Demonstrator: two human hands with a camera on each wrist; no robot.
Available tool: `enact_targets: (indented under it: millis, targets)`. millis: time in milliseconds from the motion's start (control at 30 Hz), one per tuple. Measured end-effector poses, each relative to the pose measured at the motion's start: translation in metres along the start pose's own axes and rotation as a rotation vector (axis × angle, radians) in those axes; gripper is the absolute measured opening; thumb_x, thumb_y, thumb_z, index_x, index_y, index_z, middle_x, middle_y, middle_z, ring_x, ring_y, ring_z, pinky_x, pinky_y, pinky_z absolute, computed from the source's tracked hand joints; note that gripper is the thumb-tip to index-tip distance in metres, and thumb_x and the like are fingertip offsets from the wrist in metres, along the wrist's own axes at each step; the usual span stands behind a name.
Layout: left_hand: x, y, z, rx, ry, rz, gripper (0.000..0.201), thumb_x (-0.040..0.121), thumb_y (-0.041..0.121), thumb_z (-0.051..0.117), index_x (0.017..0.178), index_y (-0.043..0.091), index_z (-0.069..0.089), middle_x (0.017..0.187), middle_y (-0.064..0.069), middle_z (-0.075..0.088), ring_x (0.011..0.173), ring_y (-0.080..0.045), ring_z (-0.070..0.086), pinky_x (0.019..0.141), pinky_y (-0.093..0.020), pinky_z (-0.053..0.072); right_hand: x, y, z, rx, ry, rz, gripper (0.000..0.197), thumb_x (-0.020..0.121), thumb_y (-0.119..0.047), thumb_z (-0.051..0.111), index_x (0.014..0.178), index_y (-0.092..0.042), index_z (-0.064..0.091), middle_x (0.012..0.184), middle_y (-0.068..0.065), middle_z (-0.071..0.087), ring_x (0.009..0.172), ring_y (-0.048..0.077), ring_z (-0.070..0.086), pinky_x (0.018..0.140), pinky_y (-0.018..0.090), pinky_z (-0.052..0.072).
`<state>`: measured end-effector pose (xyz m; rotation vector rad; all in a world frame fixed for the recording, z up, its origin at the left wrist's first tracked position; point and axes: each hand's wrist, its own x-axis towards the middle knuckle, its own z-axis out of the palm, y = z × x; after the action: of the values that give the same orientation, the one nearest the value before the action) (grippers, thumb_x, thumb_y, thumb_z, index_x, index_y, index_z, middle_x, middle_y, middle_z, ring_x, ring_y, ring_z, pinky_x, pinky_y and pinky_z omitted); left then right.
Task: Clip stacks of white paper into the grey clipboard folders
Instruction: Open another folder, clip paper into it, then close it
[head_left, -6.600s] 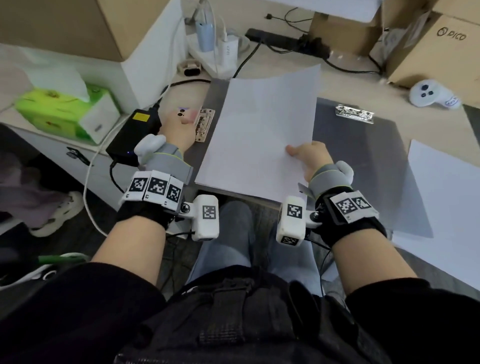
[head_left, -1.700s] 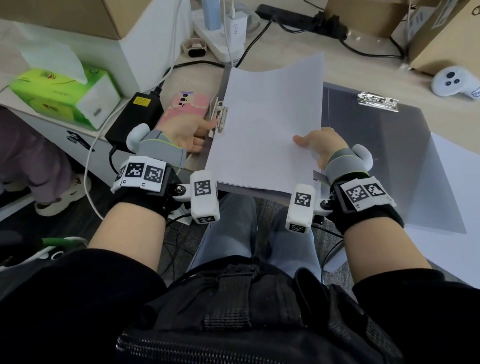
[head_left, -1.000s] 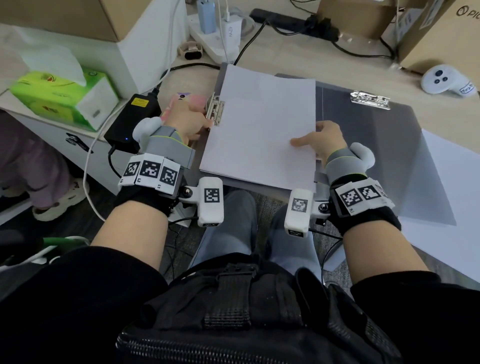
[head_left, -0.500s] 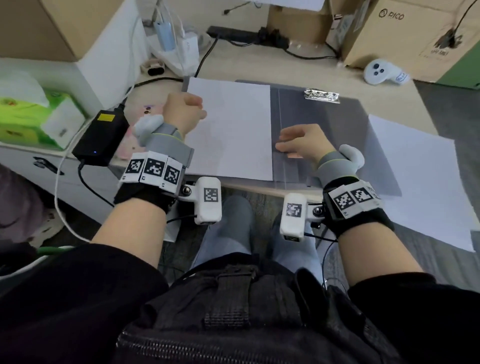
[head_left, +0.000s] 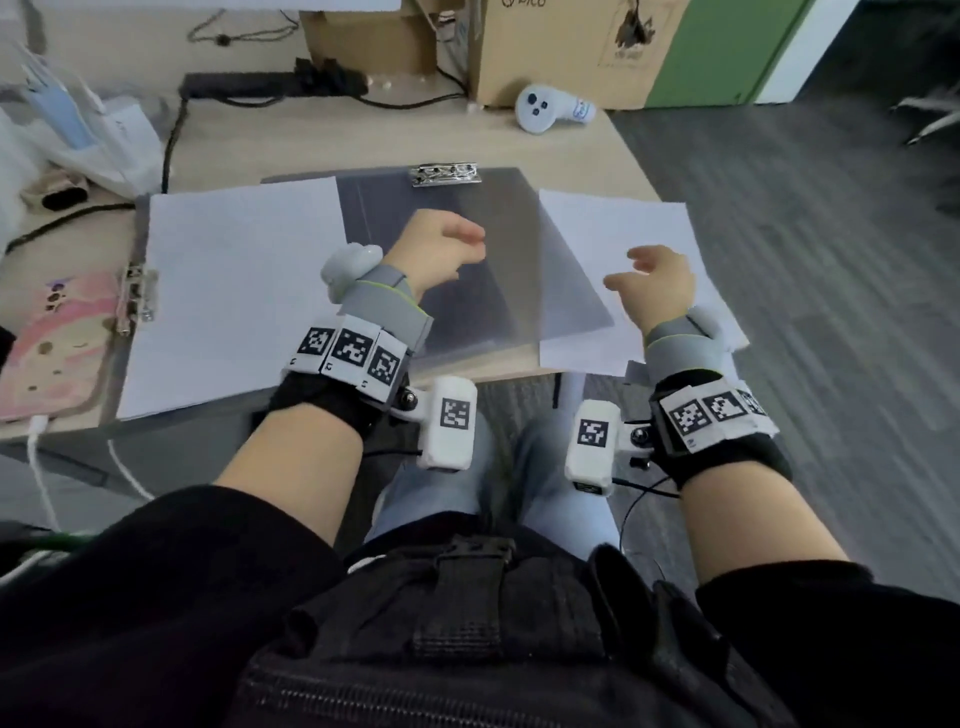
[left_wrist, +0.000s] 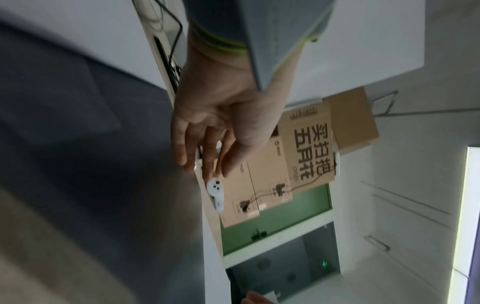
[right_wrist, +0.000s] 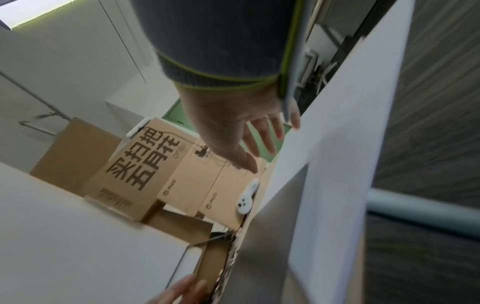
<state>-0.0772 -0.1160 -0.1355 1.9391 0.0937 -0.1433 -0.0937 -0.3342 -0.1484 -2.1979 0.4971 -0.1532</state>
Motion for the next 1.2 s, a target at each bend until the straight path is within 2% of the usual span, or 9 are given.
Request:
enact_targets:
  millis: [233,333,433,533,667,800,933,1033,1200]
  targets:
    - [0.020,0.005,0.068,0.078,-0.217,-0.042,0.032,0.087,0.009,0.060,0.119,0.005,0.061,0.097,-0.002,0.060,0.093,-0.013,0.051,0.064,-0.016,0.041,0.012,0.053,-0.041,-0.457,-0.038,0.316,0.075,0.083,-0.035,0.066,0.139,0.001,0.031,0.146,0.019,0.034,0.134,0.037,0.031,0.109,0.041,0.027]
    - [0.027,-0.002,0.078,0.125,-0.221,-0.057,0.031,0.086,0.006,0.061,0.116,0.002,0.062,0.101,-0.005,0.059,0.094,-0.014,0.053,0.066,-0.016,0.043,0.022,0.063,-0.045,-0.366,-0.044,0.355,0.072,0.081,-0.030,0.069,0.137,0.001,0.036,0.142,0.017,0.038,0.129,0.037,0.040,0.098,0.041,0.036]
    - [0.031,-0.006,0.078,0.133,-0.194,-0.054,0.028,0.085,0.003,0.061,0.113,0.001,0.064,0.097,-0.007,0.059,0.092,-0.016,0.053,0.068,-0.017,0.045,0.030,0.065,-0.047,-0.117,-0.083,0.358,0.060,0.077,-0.022,0.072,0.127,-0.002,0.047,0.113,0.008,0.053,0.112,0.030,0.055,0.083,0.033,0.042]
    - [0.033,-0.007,0.076,0.105,-0.204,-0.080,0.028,0.086,0.003,0.060,0.113,0.001,0.063,0.095,-0.008,0.059,0.092,-0.016,0.053,0.068,-0.016,0.046,0.030,0.060,-0.045,0.044,-0.136,0.350,0.049,0.071,-0.017,0.070,0.117,-0.008,0.054,0.116,0.010,0.063,0.105,0.032,0.062,0.094,0.043,0.050]
    - [0.036,-0.003,0.072,0.063,-0.211,-0.090,0.026,0.087,0.006,0.059,0.114,0.003,0.062,0.097,-0.006,0.058,0.093,-0.015,0.054,0.066,-0.016,0.047,0.023,0.043,-0.049,-0.011,0.085,0.109,0.039,0.080,-0.006,0.054,0.119,-0.007,0.058,0.115,0.018,0.066,0.103,0.035,0.062,0.087,0.039,0.050]
    - [0.036,0.008,0.072,-0.042,-0.159,-0.063,0.035,0.091,0.013,0.056,0.125,0.005,0.052,0.093,0.000,0.055,0.074,-0.009,0.053,0.059,-0.018,0.048,0.013,0.018,-0.062,0.012,0.324,-0.173,0.030,0.088,-0.007,0.047,0.117,-0.011,0.056,0.104,0.015,0.069,0.090,0.034,0.061,0.077,0.037,0.047]
    - [0.036,0.038,0.067,-0.242,-0.037,0.058,0.048,0.093,0.025,0.053,0.137,0.011,0.039,0.106,0.008,0.053,0.086,0.001,0.053,0.081,-0.024,0.046,0.013,0.001,-0.063,0.181,0.375,-0.352,0.022,0.087,-0.006,0.050,0.107,-0.007,0.059,0.078,0.013,0.064,0.067,0.025,0.049,0.062,0.028,0.039]
    - [0.038,0.061,0.058,-0.381,0.023,0.158,0.048,0.094,0.027,0.053,0.138,0.013,0.037,0.115,0.006,0.052,0.089,0.012,0.049,0.090,-0.015,0.040,0.013,-0.003,-0.060,0.324,0.373,-0.402,0.016,0.086,-0.004,0.050,0.099,-0.005,0.060,0.064,-0.007,0.049,0.056,0.005,0.037,0.056,0.016,0.034]
    - [0.045,0.091,0.045,-0.409,0.022,0.218,0.049,0.093,0.029,0.053,0.136,0.011,0.039,0.117,-0.001,0.055,0.107,-0.007,0.053,0.089,-0.021,0.041,0.014,-0.018,-0.068,0.435,0.417,-0.493,0.013,0.086,-0.001,0.050,0.095,-0.004,0.060,0.066,-0.017,0.045,0.057,-0.008,0.041,0.058,0.011,0.033]
